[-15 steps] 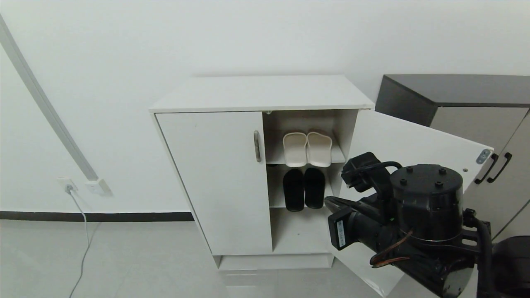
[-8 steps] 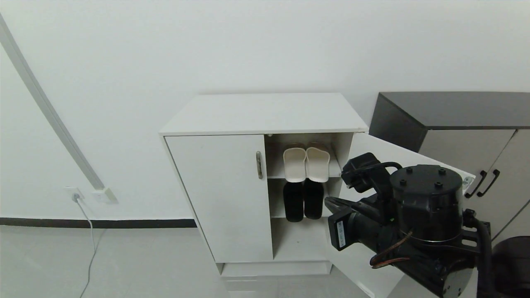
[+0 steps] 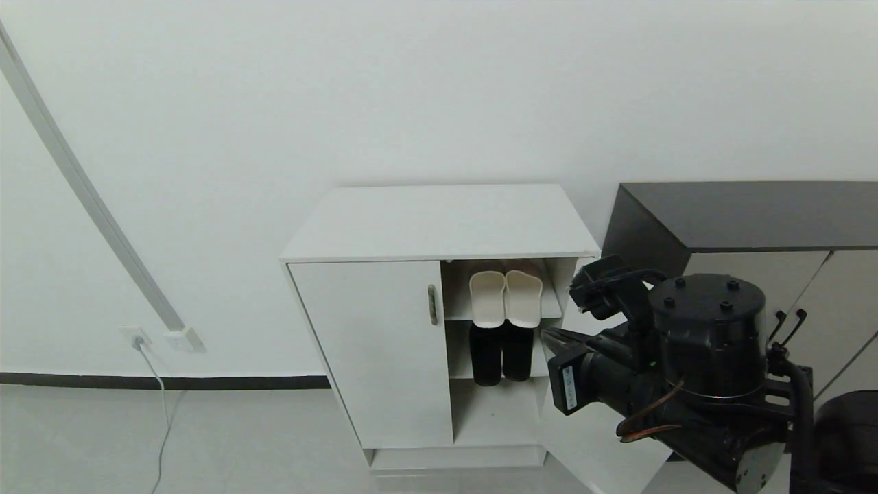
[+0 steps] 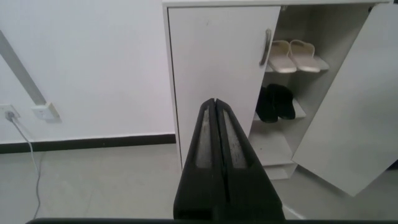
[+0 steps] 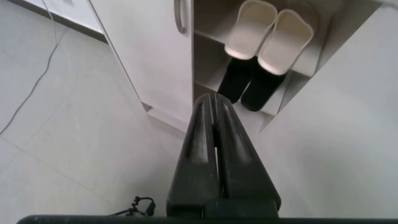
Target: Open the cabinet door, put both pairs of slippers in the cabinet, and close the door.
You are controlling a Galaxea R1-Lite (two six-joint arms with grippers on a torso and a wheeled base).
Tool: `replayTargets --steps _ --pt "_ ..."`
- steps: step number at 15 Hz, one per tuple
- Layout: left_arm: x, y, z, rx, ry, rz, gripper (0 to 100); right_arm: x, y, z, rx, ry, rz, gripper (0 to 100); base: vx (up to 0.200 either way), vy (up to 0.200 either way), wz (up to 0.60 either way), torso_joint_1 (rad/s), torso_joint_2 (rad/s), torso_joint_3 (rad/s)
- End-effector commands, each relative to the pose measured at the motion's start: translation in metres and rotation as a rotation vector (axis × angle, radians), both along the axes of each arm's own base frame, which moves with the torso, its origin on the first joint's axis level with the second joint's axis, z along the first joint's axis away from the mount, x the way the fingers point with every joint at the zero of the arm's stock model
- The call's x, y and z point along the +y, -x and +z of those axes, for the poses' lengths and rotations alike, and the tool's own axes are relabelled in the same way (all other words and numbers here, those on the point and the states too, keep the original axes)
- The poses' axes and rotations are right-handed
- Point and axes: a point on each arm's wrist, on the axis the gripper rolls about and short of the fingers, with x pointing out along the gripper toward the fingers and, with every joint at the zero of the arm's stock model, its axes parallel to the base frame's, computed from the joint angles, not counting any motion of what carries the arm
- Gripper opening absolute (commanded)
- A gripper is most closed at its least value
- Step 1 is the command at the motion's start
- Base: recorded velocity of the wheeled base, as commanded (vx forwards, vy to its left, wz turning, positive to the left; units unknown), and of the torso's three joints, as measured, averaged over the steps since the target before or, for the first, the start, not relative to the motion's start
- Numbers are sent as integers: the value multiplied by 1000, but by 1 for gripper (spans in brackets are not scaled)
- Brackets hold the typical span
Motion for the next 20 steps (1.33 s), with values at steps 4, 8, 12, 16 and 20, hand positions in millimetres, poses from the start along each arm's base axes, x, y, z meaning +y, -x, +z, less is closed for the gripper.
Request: replayTargets --steps 4,8,12,16,20 --pt "0 0 0 3 2 0 0 0 0 -4 9 10 1 0 0 0 0 97 -228 -128" --pt "0 0 0 1 0 0 0 0 -1 -4 12 10 10 0 0 0 -600 8 -20 -7" --pt "0 0 0 1 0 0 0 -2 -2 -5 13 12 5 0 0 0 -300 -1 0 1" --pt "0 0 0 1 0 0 0 -3 -2 -6 11 23 9 0 0 0 0 0 0 0" --pt "0 0 0 1 0 0 0 -3 -2 -7 9 22 9 0 0 0 0 0 0 0"
